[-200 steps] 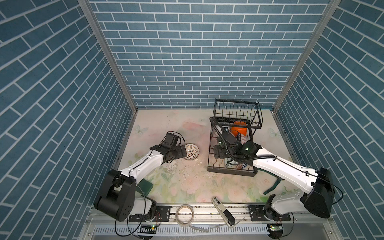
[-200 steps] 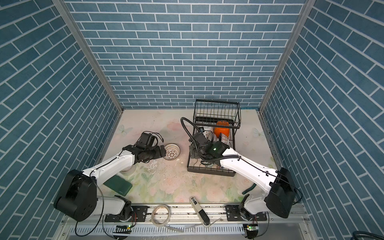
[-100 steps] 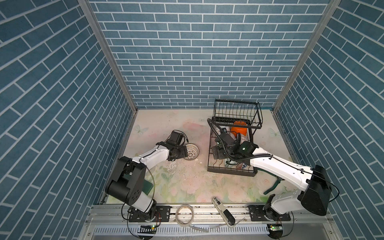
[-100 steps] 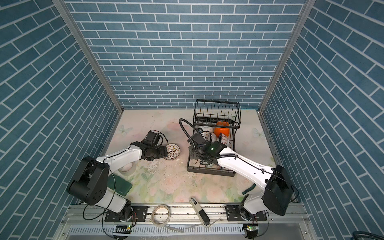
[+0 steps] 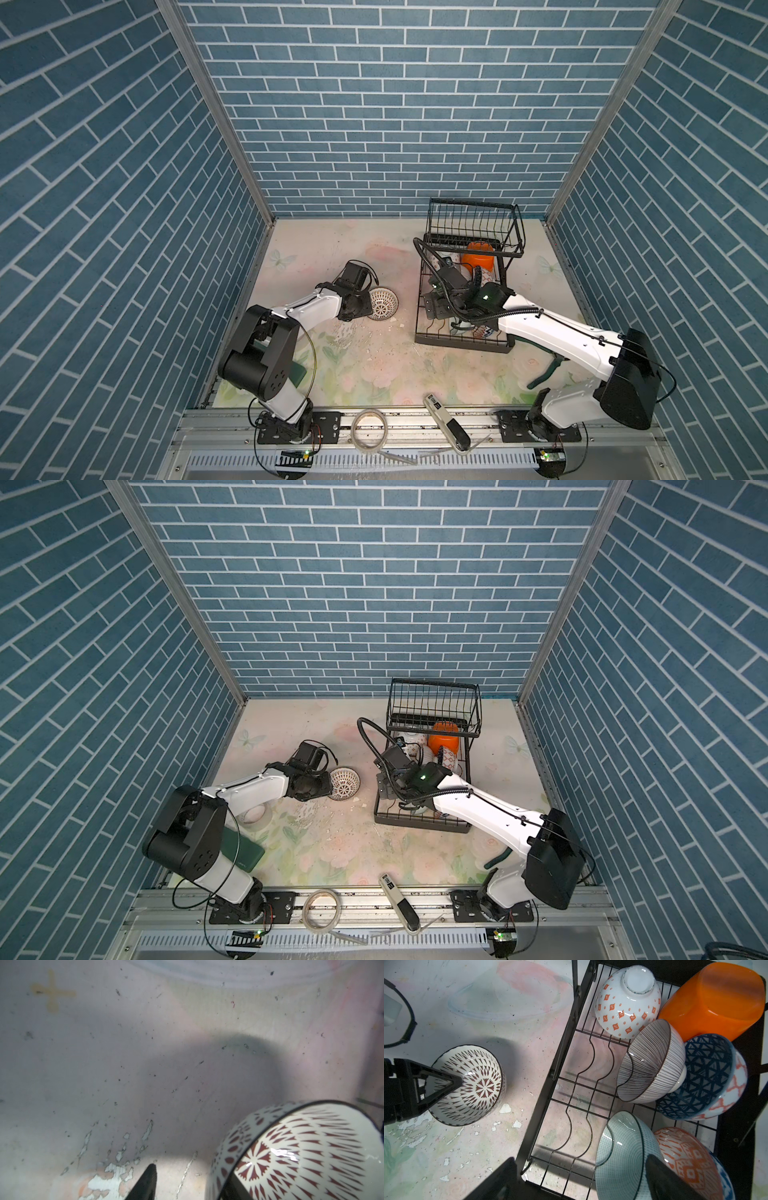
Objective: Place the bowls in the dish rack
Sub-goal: 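Grasp the dark red-patterned bowl with the left gripper while the right approaches, then grasp the bowl rim with the right gripper beside the left gripper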
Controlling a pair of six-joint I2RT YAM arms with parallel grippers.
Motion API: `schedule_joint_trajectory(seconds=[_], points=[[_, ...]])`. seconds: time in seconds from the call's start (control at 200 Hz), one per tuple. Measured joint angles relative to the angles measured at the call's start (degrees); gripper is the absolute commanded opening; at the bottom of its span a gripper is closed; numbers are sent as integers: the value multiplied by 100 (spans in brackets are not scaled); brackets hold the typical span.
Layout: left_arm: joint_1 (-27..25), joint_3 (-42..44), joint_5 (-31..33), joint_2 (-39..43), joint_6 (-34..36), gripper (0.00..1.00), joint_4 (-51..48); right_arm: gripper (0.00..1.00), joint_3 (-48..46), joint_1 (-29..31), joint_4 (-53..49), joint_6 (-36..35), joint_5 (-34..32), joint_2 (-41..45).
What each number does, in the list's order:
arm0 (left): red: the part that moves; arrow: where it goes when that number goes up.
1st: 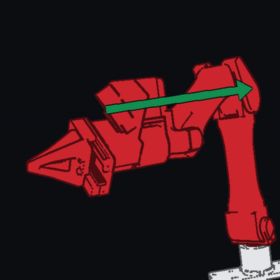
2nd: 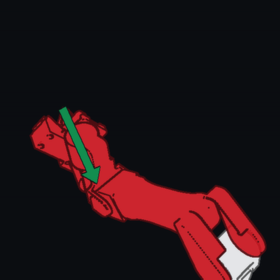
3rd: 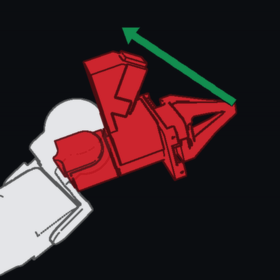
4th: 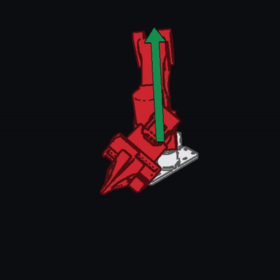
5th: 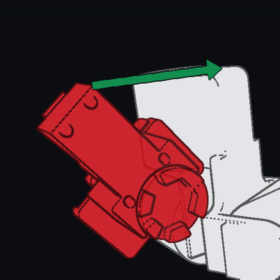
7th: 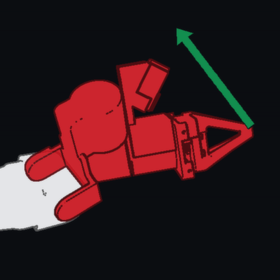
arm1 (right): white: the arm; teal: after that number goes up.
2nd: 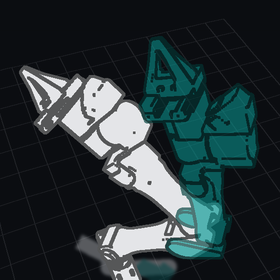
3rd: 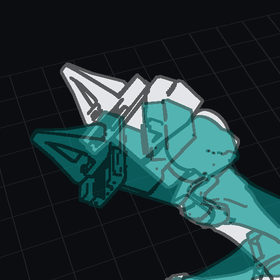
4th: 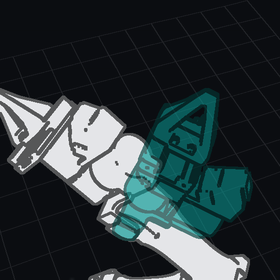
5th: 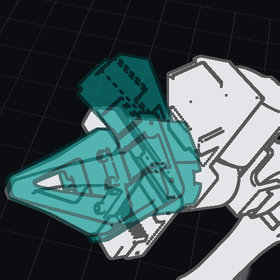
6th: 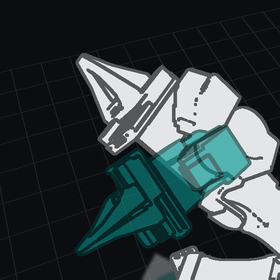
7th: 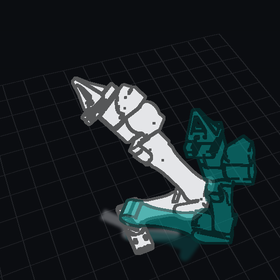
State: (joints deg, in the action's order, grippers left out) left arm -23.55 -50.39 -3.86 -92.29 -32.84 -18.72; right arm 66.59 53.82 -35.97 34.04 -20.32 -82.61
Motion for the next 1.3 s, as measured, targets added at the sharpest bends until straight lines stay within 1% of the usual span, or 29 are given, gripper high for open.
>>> schedule_joint_trajectory(seconds=[0.09, 0.19, 0.34, 0.495, 0.715, 0.865, 1.04, 1.195, 1.3], points=[[-4, 0, -46, -31, 13, 38, 63, 96, 0, 0, 0, 0, 22, -44], [-7, 0, -87, -31, 20, 30, 94, 95, 0, 0, -2, 0, 50, -118], [-9, 0, -129, -31, 7, 21, 153, 95, 9, 0, -7, -2, 120, -240], [-9, 0, -173, -28, 13, 13, 199, 96, 11, 0, -4, -4, 225, -334], [-11, 55, -247, 192, 22, 0, 254, 93, 181, 0, -4, -94, 428, -498], [-11, 232, -249, 463, 20, 0, 223, 90, 363, 0, 50, -151, 647, -603], [-24, 323, -271, 1008, 0, 0, 127, 88, 597, 0, 142, -157, 918, -754], [-103, 348, -289, 1456, -74, 0, 57, 85, 839, 0, 214, -197, 1102, -925], [-192, 361, -273, 1683, -127, 0, 9, 82, 979, 0, 262, -238, 1263, -1021]])
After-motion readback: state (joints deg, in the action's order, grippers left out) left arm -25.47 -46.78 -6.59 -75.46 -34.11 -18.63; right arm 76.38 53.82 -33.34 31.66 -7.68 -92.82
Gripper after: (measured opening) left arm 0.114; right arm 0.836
